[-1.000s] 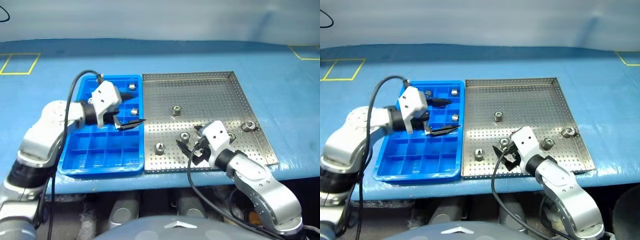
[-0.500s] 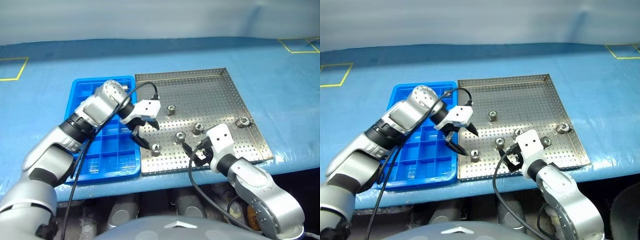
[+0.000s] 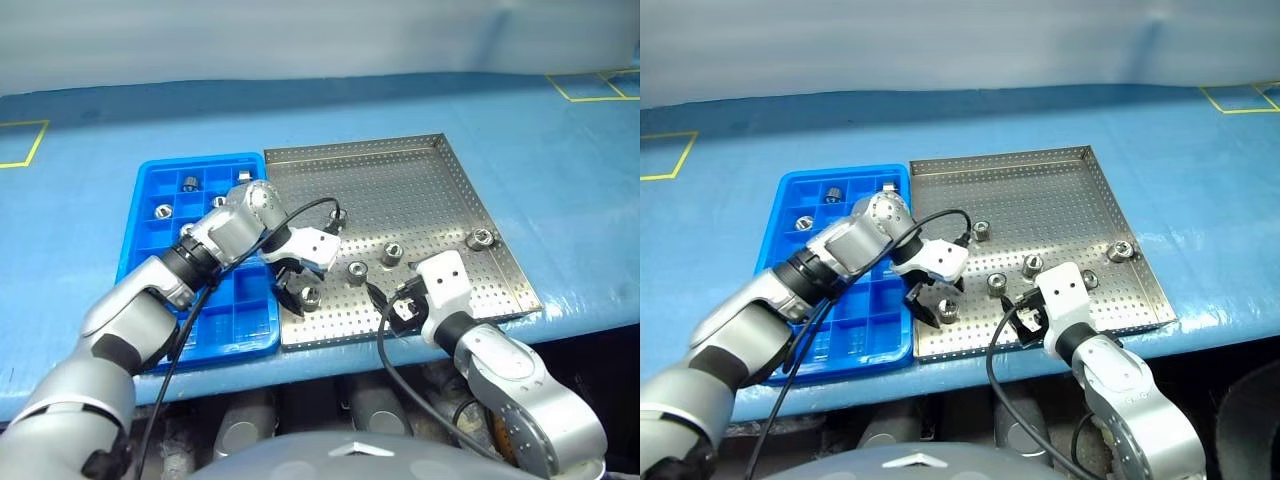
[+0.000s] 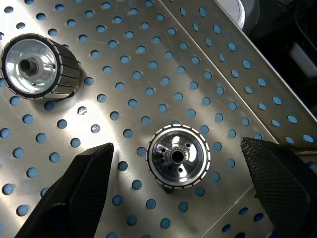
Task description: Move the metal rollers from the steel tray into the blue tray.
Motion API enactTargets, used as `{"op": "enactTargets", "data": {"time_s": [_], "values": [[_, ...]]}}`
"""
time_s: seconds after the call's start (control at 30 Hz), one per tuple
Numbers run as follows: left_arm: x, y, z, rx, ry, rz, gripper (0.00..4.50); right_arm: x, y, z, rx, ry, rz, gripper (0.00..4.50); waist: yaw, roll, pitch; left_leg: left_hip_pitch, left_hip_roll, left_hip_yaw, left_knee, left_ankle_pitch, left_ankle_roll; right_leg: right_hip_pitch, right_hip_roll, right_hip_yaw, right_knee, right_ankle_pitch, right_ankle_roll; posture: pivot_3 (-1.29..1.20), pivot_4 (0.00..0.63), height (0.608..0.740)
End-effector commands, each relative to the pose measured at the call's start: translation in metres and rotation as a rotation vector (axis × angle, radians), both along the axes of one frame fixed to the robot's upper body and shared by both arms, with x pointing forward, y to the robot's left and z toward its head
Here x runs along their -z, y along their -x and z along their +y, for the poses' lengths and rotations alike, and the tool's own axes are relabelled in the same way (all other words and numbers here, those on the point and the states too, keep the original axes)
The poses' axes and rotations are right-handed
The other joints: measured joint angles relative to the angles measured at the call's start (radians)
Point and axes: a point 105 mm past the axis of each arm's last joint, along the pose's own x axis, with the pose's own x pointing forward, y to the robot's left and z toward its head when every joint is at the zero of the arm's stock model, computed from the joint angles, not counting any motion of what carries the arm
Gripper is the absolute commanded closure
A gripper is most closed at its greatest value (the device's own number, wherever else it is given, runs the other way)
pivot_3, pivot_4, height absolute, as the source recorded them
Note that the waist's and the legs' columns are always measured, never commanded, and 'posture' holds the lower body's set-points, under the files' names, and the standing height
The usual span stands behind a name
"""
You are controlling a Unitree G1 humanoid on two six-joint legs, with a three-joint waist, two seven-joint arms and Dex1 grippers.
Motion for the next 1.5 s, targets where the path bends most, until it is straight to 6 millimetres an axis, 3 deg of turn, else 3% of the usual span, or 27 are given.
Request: {"op": "enactTargets", "data": {"time_s": [0.03, 0.13, 0.23, 0.47, 0.73, 0.93, 1.07, 1.2, 1.3, 1.5], "values": [[-0.001, -0.001, -0.004, 0.048, -0.029, -0.028, 0.00, -0.016, 0.000, 0.001, 0.003, -0.006, -0.080, 0.02, -0.001, 0.000, 0.000, 0.000, 0.000, 0.000, 0.000, 0.000, 0.000, 0.000, 0.000, 0.000, 0.000, 0.000, 0.000, -0.17, 0.150, 0.740], [0.001, -0.002, -0.005, 0.058, -0.038, -0.033, 0.00, -0.017, 0.000, 0.000, 0.010, -0.006, -0.087, 0.02, -0.004, 0.000, 0.000, 0.000, 0.000, 0.000, 0.001, -0.001, 0.001, 0.000, 0.000, 0.000, 0.000, 0.000, 0.000, -0.17, 0.150, 0.740], [0.003, -0.002, -0.006, 0.067, -0.047, -0.036, 0.55, -0.017, -0.001, -0.002, 0.024, 0.000, -0.096, 0.00, -0.008, 0.000, 0.000, 0.000, 0.000, 0.001, 0.003, -0.001, 0.002, 0.001, 0.000, 0.000, 0.000, 0.000, 0.001, -0.18, 0.150, 0.740], [-0.005, -0.006, -0.008, 0.056, -0.010, -0.049, 2.80, -0.019, -0.001, -0.005, 0.039, 0.008, -0.107, 0.00, -0.013, 0.000, 0.000, -0.001, 0.000, 0.002, 0.008, -0.002, 0.004, 0.001, 0.000, 0.002, 0.001, 0.001, 0.002, -0.18, 0.150, 0.740], [-0.068, -0.030, -0.015, -0.182, 0.363, -0.162, 2.79, -0.036, -0.021, 0.002, 0.047, -0.008, -0.194, 0.00, -0.009, 0.001, 0.000, -0.003, 0.000, 0.003, 0.012, -0.003, 0.005, 0.001, -0.001, 0.002, 0.001, 0.004, 0.006, -0.10, 0.150, 0.740], [-0.103, -0.050, 0.039, -0.586, 0.586, -0.406, 2.79, -0.056, -0.040, 0.048, -0.168, -0.041, -0.275, 0.00, -0.003, 0.002, 0.000, -0.001, 0.001, 0.004, 0.010, -0.003, 0.005, -0.001, -0.001, 0.003, 0.002, 0.004, 0.005, 0.00, 0.150, 0.740], [-0.111, -0.043, 0.088, -0.868, 0.635, -0.525, 2.79, -0.059, -0.049, 0.079, -0.321, -0.035, -0.291, 0.00, 0.025, 0.002, 0.000, -0.002, 0.001, 0.003, 0.009, -0.003, 0.004, -0.001, -0.001, 0.002, 0.002, 0.005, 0.002, 0.07, 0.150, 0.740], [-0.105, -0.033, 0.144, -1.150, 0.547, -0.701, 2.79, -0.060, -0.053, 0.108, -0.449, -0.052, -0.296, 0.00, 0.057, 0.002, 0.000, -0.002, -0.001, 0.002, 0.009, -0.003, 0.005, 0.000, -0.002, 0.001, 0.001, 0.006, 0.000, 0.12, 0.150, 0.740], [-0.098, -0.023, 0.174, -1.321, 0.484, -0.797, 2.79, -0.058, -0.050, 0.125, -0.542, -0.063, -0.295, 0.00, 0.082, 0.001, 0.000, -0.002, -0.001, 0.001, 0.009, -0.003, 0.004, 0.000, -0.003, 0.000, 0.000, 0.007, -0.001, 0.16, 0.150, 0.740], [-0.078, -0.004, 0.207, -1.541, 0.392, -0.861, 2.79, -0.047, -0.032, 0.146, -0.732, -0.052, -0.327, 0.00, 0.119, 0.001, 0.000, -0.001, -0.002, -0.001, 0.009, -0.002, 0.000, 0.000, -0.003, -0.002, -0.001, 0.006, -0.001, 0.20, 0.150, 0.740]]}}
